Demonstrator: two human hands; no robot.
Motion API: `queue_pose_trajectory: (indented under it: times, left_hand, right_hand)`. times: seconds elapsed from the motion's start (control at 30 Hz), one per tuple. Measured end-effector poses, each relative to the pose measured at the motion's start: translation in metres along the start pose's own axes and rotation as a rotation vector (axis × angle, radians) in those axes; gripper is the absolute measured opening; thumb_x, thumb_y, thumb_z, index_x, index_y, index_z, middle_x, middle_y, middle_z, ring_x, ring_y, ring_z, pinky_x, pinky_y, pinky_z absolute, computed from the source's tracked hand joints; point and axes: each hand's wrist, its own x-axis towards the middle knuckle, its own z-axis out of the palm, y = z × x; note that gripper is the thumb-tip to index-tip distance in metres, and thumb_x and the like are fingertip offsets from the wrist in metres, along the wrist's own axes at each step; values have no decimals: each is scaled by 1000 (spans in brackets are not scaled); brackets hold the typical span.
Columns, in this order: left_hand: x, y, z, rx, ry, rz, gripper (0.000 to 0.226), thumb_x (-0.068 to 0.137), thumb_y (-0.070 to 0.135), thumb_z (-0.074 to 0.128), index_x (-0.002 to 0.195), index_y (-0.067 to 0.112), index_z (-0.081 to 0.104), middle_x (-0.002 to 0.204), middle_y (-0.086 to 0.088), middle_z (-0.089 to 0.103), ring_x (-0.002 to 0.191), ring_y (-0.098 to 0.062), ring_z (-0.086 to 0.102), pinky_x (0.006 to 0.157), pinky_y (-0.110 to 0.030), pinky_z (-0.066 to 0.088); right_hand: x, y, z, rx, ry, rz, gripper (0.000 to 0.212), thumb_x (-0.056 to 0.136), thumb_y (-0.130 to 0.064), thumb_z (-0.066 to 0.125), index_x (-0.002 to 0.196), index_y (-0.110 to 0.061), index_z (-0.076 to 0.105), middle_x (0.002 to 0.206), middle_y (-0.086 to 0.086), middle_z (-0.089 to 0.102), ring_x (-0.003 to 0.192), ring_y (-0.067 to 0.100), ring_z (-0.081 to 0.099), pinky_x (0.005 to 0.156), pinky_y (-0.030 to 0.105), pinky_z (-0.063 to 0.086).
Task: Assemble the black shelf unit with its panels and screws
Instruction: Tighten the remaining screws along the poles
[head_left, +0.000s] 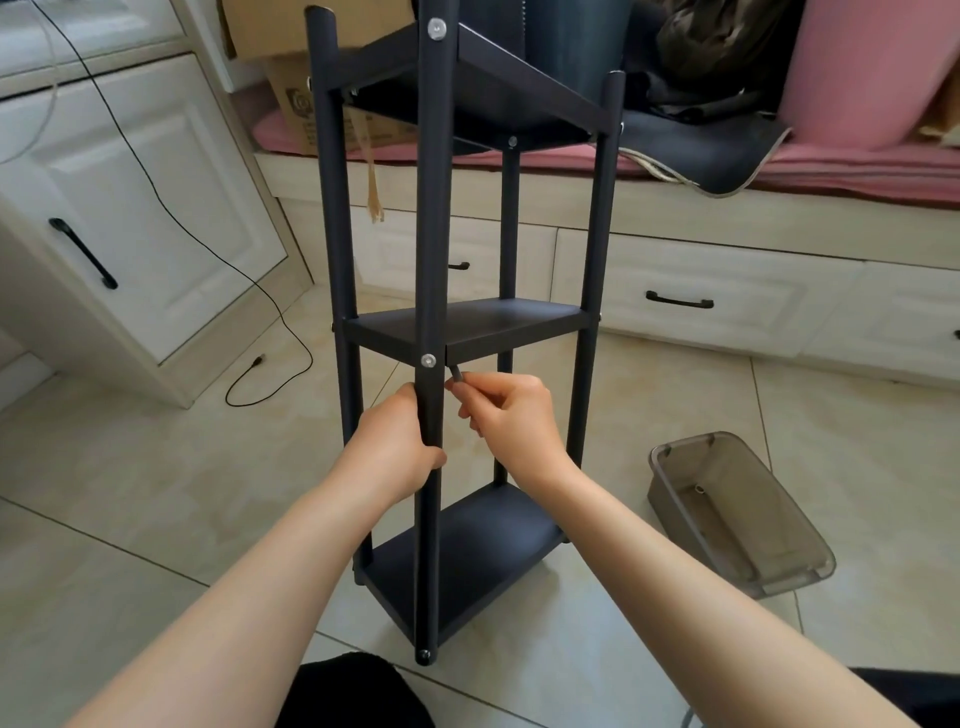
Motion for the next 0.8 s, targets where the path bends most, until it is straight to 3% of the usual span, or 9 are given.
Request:
queue_pose_trajectory:
  times: [0.13,0.37,0.57,0.7,0.8]
  left_hand:
    - [0,0,0,2,2,-2,58,86,14,77,136,19,47,100,3,55,95,-24,60,87,-44,59]
    - [0,1,-1,-24,-9,-3,57,84,12,78,132,22,49,95,3,58,94,-26,64,83,-44,61]
    - [1,0,-1,-52,-8,-12,49,84,10,78,119,27,47,98,1,62,96,-26,65,85,-45,60]
    - [1,-1,-2,-43,-6,-12,47,84,10,78,110,29,43,97,4,59,97,-26,64,86,-45,60]
    - [1,-3,-4,-39,-2,-28,46,84,8,77,116,25,49,103,0,64,97,-27,66,86,-45,59]
  right_hand:
    - [0,3,3,-44,56,-72,15,94,-15,65,98,-7,78,77,5,70,69,8,61,70,28,55]
    - [-2,14,16,-142,191,-222,17,93,-11,67,104,-6,77,84,6,71,75,13,64,71,17,52]
    - [8,23,33,-183,292,-341,9,89,-10,71,93,-6,78,80,3,72,69,-5,53,70,4,42]
    - [16,30,39,-214,364,-407,7,87,-11,73,86,-7,78,79,2,74,76,4,58,71,13,44]
    - [20,34,47,-198,389,-437,9,87,-13,71,86,-8,79,82,2,75,85,17,65,75,23,51]
